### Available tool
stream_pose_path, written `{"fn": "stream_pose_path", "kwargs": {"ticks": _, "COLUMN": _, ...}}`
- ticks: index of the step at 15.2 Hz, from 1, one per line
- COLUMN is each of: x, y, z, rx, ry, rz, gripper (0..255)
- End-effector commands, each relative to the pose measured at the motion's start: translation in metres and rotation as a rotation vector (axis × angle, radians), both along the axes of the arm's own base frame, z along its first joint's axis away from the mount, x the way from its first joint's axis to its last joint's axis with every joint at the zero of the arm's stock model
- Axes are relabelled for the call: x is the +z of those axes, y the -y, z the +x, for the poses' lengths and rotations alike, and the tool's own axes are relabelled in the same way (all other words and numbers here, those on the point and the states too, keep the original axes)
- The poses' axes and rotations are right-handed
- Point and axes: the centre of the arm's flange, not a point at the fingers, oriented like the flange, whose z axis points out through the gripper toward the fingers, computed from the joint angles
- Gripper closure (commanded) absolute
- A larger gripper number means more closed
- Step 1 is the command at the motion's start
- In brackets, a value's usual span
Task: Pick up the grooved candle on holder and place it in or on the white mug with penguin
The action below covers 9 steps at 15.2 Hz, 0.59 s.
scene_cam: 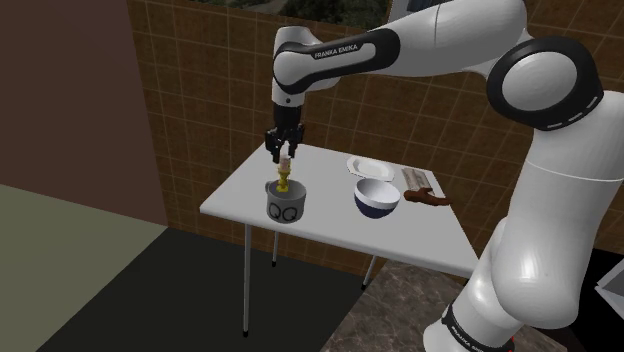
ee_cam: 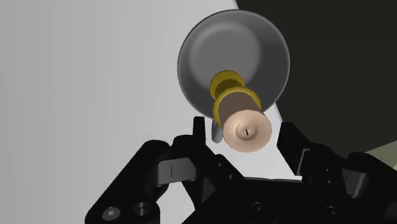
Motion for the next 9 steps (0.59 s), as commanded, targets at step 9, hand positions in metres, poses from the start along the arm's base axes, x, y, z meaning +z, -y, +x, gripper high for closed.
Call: {"fn": "stream_pose_path", "kwargs": {"ticks": 9, "x": 0.05, "y": -0.001, "z": 0.001, "rx": 0.0, "ry": 0.0, "rz": 0.0, "gripper": 0}}
